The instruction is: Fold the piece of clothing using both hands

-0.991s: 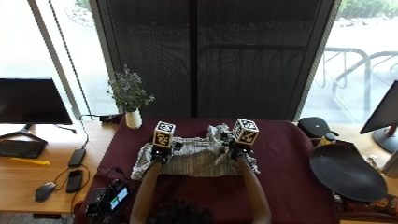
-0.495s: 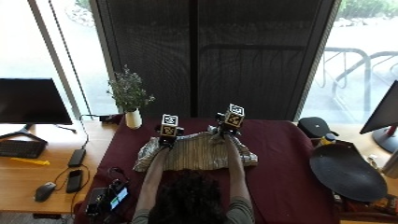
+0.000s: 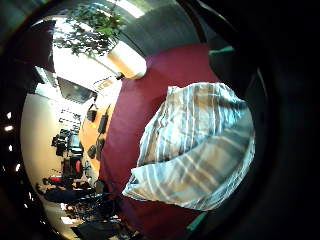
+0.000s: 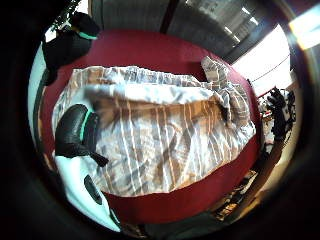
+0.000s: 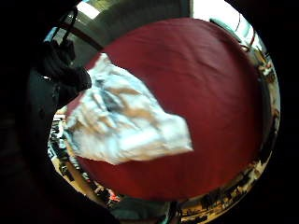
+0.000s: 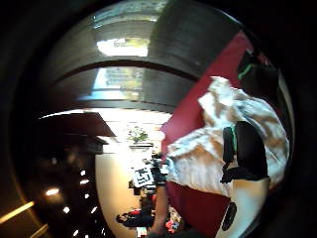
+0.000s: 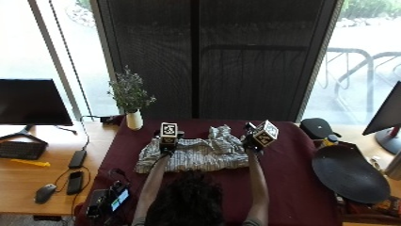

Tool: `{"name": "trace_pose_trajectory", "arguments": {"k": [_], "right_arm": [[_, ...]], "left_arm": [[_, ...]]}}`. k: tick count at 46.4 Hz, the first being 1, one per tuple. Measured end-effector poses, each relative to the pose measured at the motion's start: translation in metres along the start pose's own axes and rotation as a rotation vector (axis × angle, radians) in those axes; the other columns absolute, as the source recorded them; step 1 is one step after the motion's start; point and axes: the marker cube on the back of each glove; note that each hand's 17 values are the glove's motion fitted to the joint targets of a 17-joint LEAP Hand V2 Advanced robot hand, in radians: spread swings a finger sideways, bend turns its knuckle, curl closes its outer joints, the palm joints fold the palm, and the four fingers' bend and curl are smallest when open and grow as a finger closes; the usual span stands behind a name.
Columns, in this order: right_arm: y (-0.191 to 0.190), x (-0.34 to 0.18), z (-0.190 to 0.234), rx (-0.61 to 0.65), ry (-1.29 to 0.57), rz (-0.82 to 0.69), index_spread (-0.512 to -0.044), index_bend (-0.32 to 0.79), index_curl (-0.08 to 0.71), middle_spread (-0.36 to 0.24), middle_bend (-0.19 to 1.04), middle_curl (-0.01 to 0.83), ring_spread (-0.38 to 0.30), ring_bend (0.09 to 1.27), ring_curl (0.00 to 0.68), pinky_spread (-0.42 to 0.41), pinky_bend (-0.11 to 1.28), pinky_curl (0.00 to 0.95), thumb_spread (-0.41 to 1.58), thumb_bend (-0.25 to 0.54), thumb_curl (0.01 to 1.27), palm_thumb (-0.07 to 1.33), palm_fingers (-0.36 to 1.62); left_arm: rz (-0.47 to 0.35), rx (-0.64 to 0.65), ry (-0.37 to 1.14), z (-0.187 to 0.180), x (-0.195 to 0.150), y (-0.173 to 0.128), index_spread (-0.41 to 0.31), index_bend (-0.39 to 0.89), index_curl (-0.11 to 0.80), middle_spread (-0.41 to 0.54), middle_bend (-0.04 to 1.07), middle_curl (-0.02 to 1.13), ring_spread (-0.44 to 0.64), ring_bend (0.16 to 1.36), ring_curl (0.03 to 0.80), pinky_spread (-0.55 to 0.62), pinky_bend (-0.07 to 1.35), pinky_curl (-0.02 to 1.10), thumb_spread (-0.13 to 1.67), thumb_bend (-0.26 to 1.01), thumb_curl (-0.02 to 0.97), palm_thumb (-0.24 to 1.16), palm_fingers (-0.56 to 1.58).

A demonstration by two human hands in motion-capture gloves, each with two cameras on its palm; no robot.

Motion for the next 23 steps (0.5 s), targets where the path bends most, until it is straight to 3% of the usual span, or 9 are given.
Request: {"name": "trace_pose_trajectory", "arguments": {"k": [2, 6, 9, 12, 15, 17, 18, 19, 23], "right_arm": [[-0.002, 0.041, 0.004, 0.015, 0.183, 0.065, -0.294, 0.16, 0.357, -0.183, 0.16, 0.429, -0.175, 0.47, 0.398, -0.101, 0.48, 0.37, 0.96, -0.007, 0.46, 1.06, 0.95], [0.04, 0.08, -0.005, -0.044, 0.399, 0.196, -0.29, 0.12, 0.35, -0.152, 0.13, 0.412, -0.128, 0.43, 0.398, -0.046, 0.52, 0.385, 1.01, -0.027, 0.45, 1.02, 0.82], [0.069, 0.083, -0.014, -0.027, 0.427, 0.221, -0.286, 0.09, 0.331, -0.121, 0.14, 0.403, -0.098, 0.43, 0.395, -0.01, 0.55, 0.389, 1.05, -0.036, 0.44, 0.97, 0.76], [0.075, 0.087, -0.008, -0.014, 0.397, 0.209, -0.283, 0.06, 0.303, -0.09, 0.14, 0.391, -0.07, 0.45, 0.4, 0.015, 0.6, 0.398, 1.1, -0.053, 0.42, 0.87, 0.7], [0.078, 0.095, -0.004, -0.015, 0.405, 0.228, -0.278, 0.0, 0.254, -0.061, 0.13, 0.376, -0.06, 0.54, 0.413, 0.019, 0.66, 0.406, 1.14, -0.083, 0.39, 0.73, 0.68], [0.076, 0.098, -0.003, 0.019, 0.409, 0.224, -0.276, -0.05, 0.214, -0.038, 0.14, 0.366, -0.081, 0.65, 0.432, -0.01, 0.7, 0.408, 1.16, -0.079, 0.37, 0.66, 0.73], [0.074, 0.099, -0.003, 0.042, 0.405, 0.217, -0.276, 0.02, 0.221, -0.043, 0.15, 0.366, -0.058, 0.58, 0.405, 0.016, 0.69, 0.401, 1.17, -0.05, 0.37, 0.67, 0.66], [0.071, 0.1, -0.001, 0.063, 0.398, 0.211, -0.274, -0.06, 0.193, -0.028, 0.16, 0.369, -0.086, 0.71, 0.456, -0.027, 0.75, 0.425, 1.17, -0.073, 0.36, 0.61, 0.75], [0.066, 0.103, 0.01, 0.083, 0.37, 0.254, -0.273, -0.09, 0.122, -0.017, 0.17, 0.367, -0.111, 0.81, 0.467, -0.081, 0.82, 0.425, 1.21, -0.051, 0.34, 0.55, 0.81]], "left_arm": [[-0.009, 0.135, 0.01, -0.003, -0.001, -0.008, -0.206, 0.11, 0.412, -0.258, 0.34, 0.49, -0.28, 0.68, 0.438, 0.05, 0.26, 0.24, 1.27, -0.02, 0.321, 0.77, 0.8], [0.03, 0.116, 0.126, 0.003, 0.019, 0.005, -0.202, 0.13, 0.4, -0.249, 0.31, 0.47, -0.27, 0.65, 0.422, 0.06, 0.24, 0.25, 1.24, -0.02, 0.33, 0.77, 0.82], [0.05, 0.026, 0.002, 0.014, 0.012, 0.021, -0.205, 0.13, 0.395, -0.247, 0.3, 0.47, -0.26, 0.64, 0.415, 0.06, 0.23, 0.26, 1.22, -0.02, 0.333, 0.76, 0.83], [0.086, -0.182, -0.059, 0.026, 0.018, 0.05, -0.206, 0.14, 0.392, -0.244, 0.3, 0.47, -0.24, 0.6, 0.409, 0.07, 0.22, 0.27, 1.22, -0.03, 0.33, 0.72, 0.83], [0.109, -0.362, -0.021, 0.036, 0.031, 0.074, -0.202, 0.19, 0.408, -0.219, 0.25, 0.47, -0.18, 0.51, 0.393, 0.09, 0.23, 0.29, 1.24, -0.06, 0.31, 0.63, 0.74], [0.103, -0.391, 0.031, 0.045, 0.041, 0.078, -0.199, 0.19, 0.416, -0.194, 0.21, 0.47, -0.14, 0.47, 0.389, 0.11, 0.25, 0.3, 1.26, -0.06, 0.294, 0.57, 0.67], [0.101, -0.405, 0.069, 0.05, 0.046, 0.081, -0.206, 0.18, 0.416, -0.208, 0.24, 0.48, -0.16, 0.51, 0.404, 0.1, 0.23, 0.3, 1.24, -0.03, 0.307, 0.6, 0.76], [0.1, -0.426, 0.104, 0.056, 0.051, 0.084, -0.194, 0.17, 0.412, -0.174, 0.16, 0.44, -0.1, 0.44, 0.366, 0.12, 0.26, 0.31, 1.28, -0.06, 0.282, 0.52, 0.63], [0.087, -0.504, 0.184, 0.076, 0.059, 0.096, -0.172, 0.14, 0.407, -0.117, 0.12, 0.43, -0.01, 0.42, 0.371, 0.16, 0.32, 0.34, 1.32, -0.05, 0.251, 0.42, 0.49]]}}
